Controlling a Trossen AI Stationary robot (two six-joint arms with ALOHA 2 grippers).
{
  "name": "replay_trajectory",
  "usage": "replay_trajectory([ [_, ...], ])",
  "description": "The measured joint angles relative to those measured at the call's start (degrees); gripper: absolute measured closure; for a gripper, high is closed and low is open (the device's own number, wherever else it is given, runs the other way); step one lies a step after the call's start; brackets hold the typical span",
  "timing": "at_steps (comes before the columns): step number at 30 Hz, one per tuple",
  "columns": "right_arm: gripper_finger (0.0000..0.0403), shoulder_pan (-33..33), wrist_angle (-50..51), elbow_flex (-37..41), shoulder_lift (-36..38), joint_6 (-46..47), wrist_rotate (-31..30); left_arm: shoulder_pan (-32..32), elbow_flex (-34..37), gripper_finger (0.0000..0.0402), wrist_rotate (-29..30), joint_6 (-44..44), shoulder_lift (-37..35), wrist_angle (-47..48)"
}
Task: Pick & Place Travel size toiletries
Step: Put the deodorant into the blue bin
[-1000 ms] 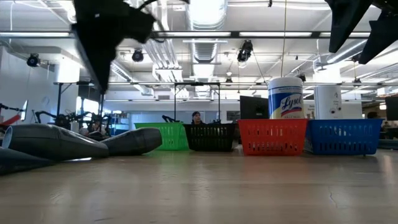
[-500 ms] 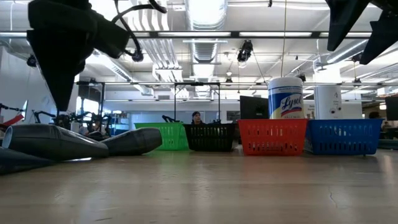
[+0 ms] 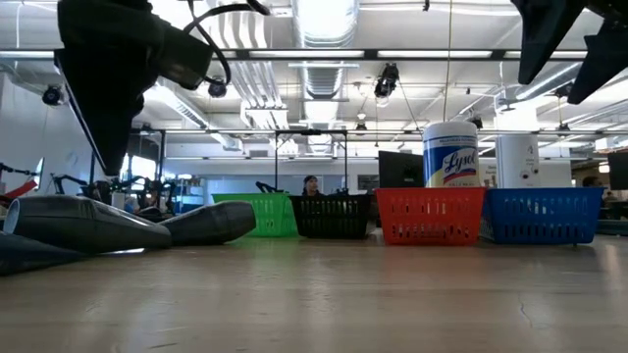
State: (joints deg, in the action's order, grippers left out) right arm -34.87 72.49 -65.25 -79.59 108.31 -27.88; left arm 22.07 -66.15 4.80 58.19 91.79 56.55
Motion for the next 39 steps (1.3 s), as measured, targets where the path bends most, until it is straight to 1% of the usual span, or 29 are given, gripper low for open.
replay_trajectory([
  [4, 0.0067, 0.0, -0.2, 0.7, 0.0, 1.3, 0.0, -0.4, 0.1, 0.0122, -0.3, 0.0, 0.0, -0.1],
  [8, 0.0053, 0.0, -1.5, 1.4, 0.0, 1.6, 0.0, -0.6, 2.4, 0.0122, -0.9, -0.2, 0.0, -1.3],
  [14, 0.0044, 0.0, -2.9, 2.4, 0.0, 1.7, 0.0, -0.6, 6.5, 0.0122, -6.2, 3.2, 0.1, -7.1],
  [18, 0.0052, 0.0, -3.1, 2.7, 0.0, 1.7, 0.0, -0.5, 7.4, 0.0122, -5.9, 6.1, 0.1, -8.0],
  [22, 0.0060, 0.0, -3.0, 2.7, 0.0, 1.7, -0.1, -0.7, 7.4, 0.0122, -4.4, 6.9, 0.3, -8.4],
  [26, 0.0065, 0.0, -3.0, 2.7, 0.0, 1.7, -0.1, -0.7, 7.5, 0.0122, -4.3, 7.0, 1.3, -9.7],
  [35, 0.0044, 0.0, -3.0, 2.7, 0.0, 1.6, -0.1, -0.3, 7.5, 0.0122, -5.8, 6.8, 5.7, -11.5],
  [39, 0.0045, 0.0, -3.0, 2.7, 0.0, 1.4, -0.1, -0.1, 7.5, 0.0122, -7.1, 6.4, 6.7, -11.4],
])
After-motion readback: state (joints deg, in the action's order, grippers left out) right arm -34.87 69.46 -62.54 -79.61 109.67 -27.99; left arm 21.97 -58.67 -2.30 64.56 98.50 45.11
